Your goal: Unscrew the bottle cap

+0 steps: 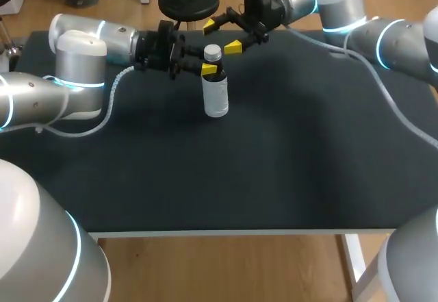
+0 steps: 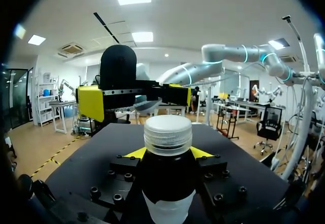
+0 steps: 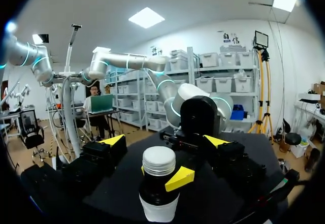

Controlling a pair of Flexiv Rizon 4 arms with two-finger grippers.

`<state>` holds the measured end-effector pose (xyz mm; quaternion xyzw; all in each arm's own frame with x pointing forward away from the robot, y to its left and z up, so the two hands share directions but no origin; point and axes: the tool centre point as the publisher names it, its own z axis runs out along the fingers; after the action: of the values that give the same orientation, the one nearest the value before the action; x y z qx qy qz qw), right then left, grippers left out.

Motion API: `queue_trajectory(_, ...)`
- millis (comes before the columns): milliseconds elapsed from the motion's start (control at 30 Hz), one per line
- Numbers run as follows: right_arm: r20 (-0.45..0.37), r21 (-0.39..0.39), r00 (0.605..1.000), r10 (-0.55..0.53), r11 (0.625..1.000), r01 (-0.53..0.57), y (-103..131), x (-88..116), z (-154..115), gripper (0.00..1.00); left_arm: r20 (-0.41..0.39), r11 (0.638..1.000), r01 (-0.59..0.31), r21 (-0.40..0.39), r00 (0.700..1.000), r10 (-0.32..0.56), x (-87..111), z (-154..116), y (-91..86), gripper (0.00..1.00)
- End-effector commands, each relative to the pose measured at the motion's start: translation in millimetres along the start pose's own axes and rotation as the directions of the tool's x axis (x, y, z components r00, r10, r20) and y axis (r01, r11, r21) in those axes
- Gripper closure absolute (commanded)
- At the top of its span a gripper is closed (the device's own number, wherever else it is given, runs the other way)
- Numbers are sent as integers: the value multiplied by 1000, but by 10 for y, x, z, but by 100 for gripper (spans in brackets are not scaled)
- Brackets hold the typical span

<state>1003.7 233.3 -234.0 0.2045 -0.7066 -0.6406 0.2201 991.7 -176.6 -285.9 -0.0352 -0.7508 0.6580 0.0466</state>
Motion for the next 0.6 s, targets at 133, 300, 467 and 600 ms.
queue_trajectory(133, 313, 71, 948, 50, 995, -76, 91, 35, -29, 0, 1, 1000, 0, -2, 1000, 0, 7, -3, -6, 100)
queue_trajectory(300, 449, 42, 891, 63, 995, -92, 50, 92, -55, 0, 1, 1000, 0, -2, 1000, 0, 7, -3, -6, 100)
queue_trajectory(467, 562, 34, 826, 52, 996, -86, 39, 145, -67, 0, 1, 1000, 0, -2, 1000, 0, 7, -3, -6, 100)
queue_trajectory(600, 640, 66, 768, 32, 993, -97, 73, 189, -45, 0, 1, 1000, 0, -2, 1000, 0, 7, -3, -6, 100)
